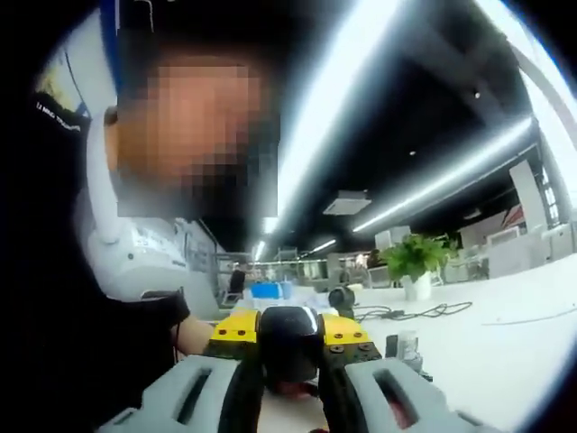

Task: Pick up cosmetic bottle twist off cap place on table pick up cap screw tight cap place on table

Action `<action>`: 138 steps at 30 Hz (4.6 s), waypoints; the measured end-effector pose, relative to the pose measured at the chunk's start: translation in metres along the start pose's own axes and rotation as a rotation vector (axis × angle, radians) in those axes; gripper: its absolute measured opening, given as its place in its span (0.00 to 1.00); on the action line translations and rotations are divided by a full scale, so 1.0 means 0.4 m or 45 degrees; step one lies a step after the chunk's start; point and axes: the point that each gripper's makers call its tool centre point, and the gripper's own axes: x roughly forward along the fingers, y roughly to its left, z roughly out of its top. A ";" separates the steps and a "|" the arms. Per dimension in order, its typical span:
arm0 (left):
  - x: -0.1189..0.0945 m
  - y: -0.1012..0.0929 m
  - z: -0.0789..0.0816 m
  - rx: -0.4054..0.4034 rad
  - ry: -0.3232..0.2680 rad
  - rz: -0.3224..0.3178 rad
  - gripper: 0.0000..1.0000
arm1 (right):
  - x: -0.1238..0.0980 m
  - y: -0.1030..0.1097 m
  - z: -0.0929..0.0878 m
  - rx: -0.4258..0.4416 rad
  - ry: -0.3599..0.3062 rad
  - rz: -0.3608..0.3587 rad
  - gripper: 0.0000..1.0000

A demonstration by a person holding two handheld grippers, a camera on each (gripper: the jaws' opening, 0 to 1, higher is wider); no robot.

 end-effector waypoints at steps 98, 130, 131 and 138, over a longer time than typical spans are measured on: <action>-0.233 -0.024 0.048 0.155 -0.120 0.085 0.22 | -0.196 -0.307 -0.309 -0.070 0.701 -1.086 0.18; -0.287 -0.008 0.041 0.036 -0.109 0.165 0.43 | -0.202 -0.182 -0.201 -0.159 0.386 -0.900 0.49; -0.296 -0.010 0.039 0.033 -0.106 0.175 0.44 | -0.203 -0.177 -0.200 -0.159 0.385 -0.892 0.49; -0.375 -0.013 0.024 0.021 -0.069 0.264 0.46 | -0.217 -0.153 -0.188 -0.189 0.365 -0.876 0.49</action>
